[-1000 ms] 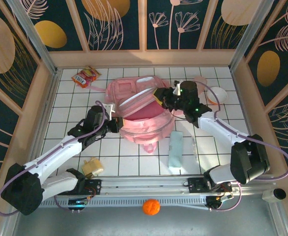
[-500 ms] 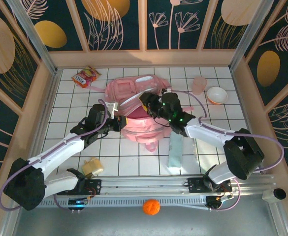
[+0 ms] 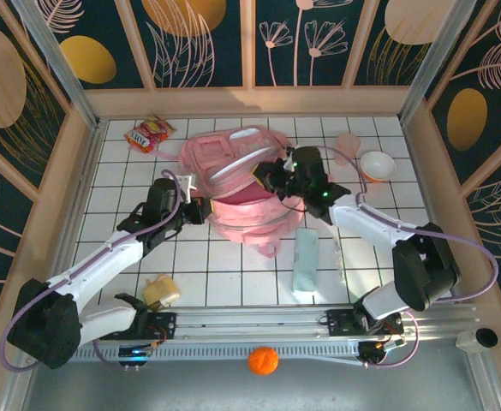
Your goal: Pack the student bag
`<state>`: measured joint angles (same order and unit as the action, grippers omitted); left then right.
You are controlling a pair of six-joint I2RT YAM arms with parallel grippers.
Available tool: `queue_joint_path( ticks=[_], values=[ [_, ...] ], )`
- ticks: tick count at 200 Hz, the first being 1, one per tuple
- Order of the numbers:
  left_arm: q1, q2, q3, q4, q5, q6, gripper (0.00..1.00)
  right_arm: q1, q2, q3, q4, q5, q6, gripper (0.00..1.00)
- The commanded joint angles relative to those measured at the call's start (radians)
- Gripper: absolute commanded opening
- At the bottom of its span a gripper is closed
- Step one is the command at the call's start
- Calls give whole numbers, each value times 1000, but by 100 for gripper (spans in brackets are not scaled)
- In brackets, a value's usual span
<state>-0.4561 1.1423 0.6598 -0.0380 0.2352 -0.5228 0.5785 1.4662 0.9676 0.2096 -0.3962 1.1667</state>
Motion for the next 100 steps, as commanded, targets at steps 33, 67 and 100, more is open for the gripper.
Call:
queue_joint_path(
  ticks=[33,67,100],
  values=[
    [39,-1,-1,29,-136,133,0,-159,24,219,-73,-481,-153,0],
    [57,61,21,66,-217,172,0,-181,95,334,-98,-600,-163,0],
    [91,117,23,94,-270,209,0,-198,149,475,-229,-644,-230,0]
  ],
)
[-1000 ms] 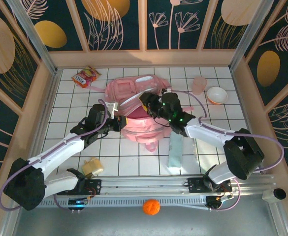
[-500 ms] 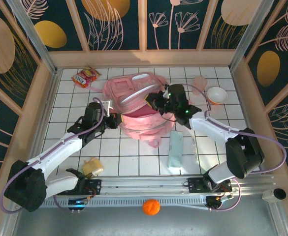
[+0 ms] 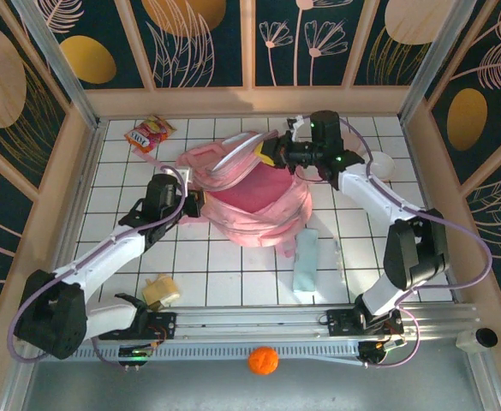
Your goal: Pack the student bag
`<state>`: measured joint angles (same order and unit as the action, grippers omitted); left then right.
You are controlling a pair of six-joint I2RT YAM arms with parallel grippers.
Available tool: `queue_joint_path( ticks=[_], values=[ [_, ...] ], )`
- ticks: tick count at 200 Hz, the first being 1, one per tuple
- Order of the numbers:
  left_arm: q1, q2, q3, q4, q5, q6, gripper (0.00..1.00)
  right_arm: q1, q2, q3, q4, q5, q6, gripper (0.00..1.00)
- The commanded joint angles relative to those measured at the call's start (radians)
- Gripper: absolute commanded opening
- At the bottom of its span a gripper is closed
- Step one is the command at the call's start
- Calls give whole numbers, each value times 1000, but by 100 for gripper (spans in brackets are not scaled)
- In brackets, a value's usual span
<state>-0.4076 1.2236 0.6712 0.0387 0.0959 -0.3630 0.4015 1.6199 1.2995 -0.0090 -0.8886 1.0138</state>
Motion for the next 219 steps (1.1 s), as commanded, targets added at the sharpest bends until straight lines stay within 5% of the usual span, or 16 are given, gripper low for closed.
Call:
queue_joint_path(
  ticks=[1,80,103,149,177,219],
  values=[
    [44,37,11,19,-133,49,0,-21,-4,147,-14,-151,-79,0],
    [166,232,81,144,-181,57,5,-29,-10,225,-83,-99,-72,0],
    [166,247,134,134,-153,65,15,-16,-34,167,7,1,-12,0],
    [167,144,206,4,-58,-8,59,40,-97,-50,293,325,149,0],
    [166,39,201,-39,13,-16,68,109,-77,-96,358,452,178,0],
    [166,-108,137,32,189,256,73,196,-2,-89,394,513,193,0]
  ],
)
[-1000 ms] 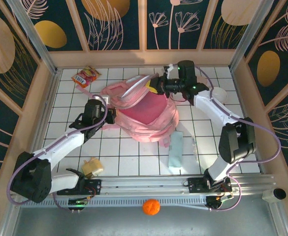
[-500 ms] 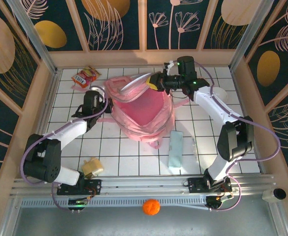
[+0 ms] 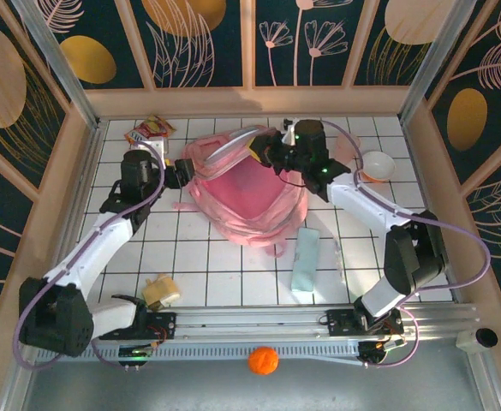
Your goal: Pack the student bag
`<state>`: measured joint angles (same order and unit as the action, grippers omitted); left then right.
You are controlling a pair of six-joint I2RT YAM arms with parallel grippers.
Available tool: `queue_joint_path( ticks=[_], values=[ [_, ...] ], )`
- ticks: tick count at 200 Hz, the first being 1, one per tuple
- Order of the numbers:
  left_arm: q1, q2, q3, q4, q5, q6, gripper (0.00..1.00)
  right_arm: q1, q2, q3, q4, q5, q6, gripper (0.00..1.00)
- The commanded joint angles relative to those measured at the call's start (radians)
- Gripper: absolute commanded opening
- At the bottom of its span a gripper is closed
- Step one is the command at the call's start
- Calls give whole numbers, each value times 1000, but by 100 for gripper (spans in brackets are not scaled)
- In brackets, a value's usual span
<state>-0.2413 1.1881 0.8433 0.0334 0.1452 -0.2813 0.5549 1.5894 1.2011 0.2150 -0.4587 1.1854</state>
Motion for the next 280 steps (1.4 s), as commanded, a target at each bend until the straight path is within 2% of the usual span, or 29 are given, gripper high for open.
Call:
queue_joint_path(
  ticks=[1,23,47,64,87,132,150,186,221,254,270,280],
  values=[
    [0,-77,-39,42,145,182,73,45,30,9,171,85,23,0],
    [0,-145,-95,90,291,401,74,73,60,-9,220,96,53,0],
    [-2,-150,-85,10,466,704,77,94,84,-7,233,93,62,0],
    [-4,-100,-30,-86,486,860,77,108,93,-3,235,99,62,0],
    [-20,-35,24,-155,475,986,78,122,103,-7,251,107,73,0],
    [-122,26,8,70,241,963,81,141,109,-3,255,109,83,0],
    [-149,64,30,110,192,944,84,148,104,-9,250,119,87,0],
    [-168,95,24,196,134,936,83,153,98,-13,246,120,95,0],
    [-169,136,-24,329,-70,977,79,159,92,0,202,123,88,0],
    [-168,199,11,311,-116,1050,78,163,73,-14,190,138,86,0],
    [-168,234,29,292,-83,1077,73,162,69,-9,190,135,85,0],
    [-168,248,31,295,-51,1077,65,165,67,-4,183,134,82,0]
  ],
)
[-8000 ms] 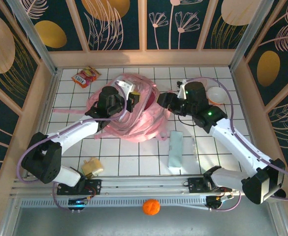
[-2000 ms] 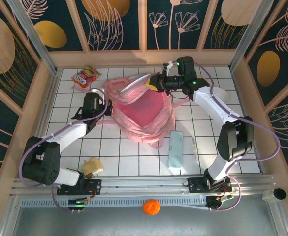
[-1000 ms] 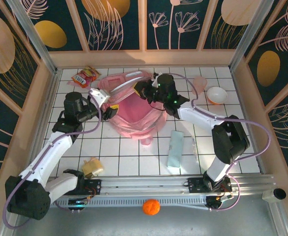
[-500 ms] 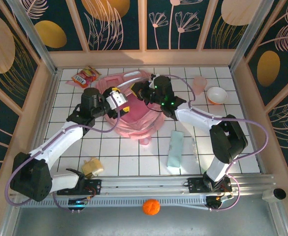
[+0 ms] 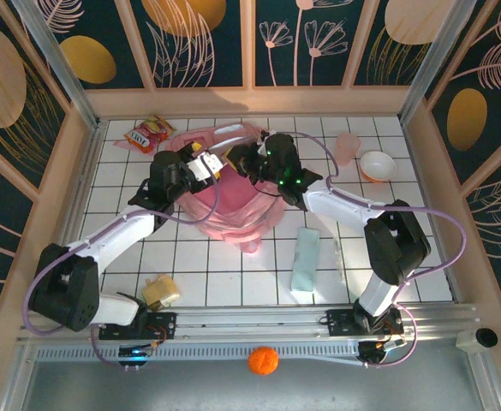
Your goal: Pack the student bag
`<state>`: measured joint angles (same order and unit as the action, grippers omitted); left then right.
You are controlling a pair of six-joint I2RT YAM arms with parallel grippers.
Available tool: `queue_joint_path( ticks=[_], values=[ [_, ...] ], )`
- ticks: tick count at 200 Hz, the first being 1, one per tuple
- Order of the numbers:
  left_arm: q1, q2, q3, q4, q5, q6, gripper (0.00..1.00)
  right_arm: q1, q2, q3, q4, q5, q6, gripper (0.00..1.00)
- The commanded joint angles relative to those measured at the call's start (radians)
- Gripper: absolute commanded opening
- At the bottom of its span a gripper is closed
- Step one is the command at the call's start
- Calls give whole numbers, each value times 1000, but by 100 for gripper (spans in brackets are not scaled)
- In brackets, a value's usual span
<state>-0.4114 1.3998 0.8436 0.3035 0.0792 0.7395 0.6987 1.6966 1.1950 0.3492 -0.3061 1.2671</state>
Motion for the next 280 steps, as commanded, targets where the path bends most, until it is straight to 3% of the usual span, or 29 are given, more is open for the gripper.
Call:
queue_joint_path(
  ticks=[1,27,34,54,83,117,154,179,201,232,280],
  values=[
    [2,37,32,25,18,56,64,21,-40,3,48,-19,0,0],
    [0,39,47,29,64,-35,17,19,-62,12,-2,-8,-30,2],
    [0,35,52,28,58,-80,10,19,-76,14,-35,5,-47,5],
    [0,20,61,-1,52,-166,0,6,-123,25,-211,51,-100,29],
    [0,11,59,-18,57,-280,0,-22,-205,43,-516,132,-186,49],
    [0,22,110,-119,95,-382,0,-29,-336,10,-784,271,-272,61],
    [0,2,73,-111,120,-413,0,-35,-426,-47,-1122,352,-309,61],
    [0,20,75,-123,131,-418,0,-19,-456,-148,-1298,299,-282,60],
    [0,12,70,-124,136,-420,0,35,-488,-228,-1362,269,-209,60],
    [1,10,72,-124,134,-419,0,88,-535,-347,-1310,212,-149,62],
    [1,14,82,-103,101,-442,0,91,-425,-350,-1281,241,-267,63]
  ],
)
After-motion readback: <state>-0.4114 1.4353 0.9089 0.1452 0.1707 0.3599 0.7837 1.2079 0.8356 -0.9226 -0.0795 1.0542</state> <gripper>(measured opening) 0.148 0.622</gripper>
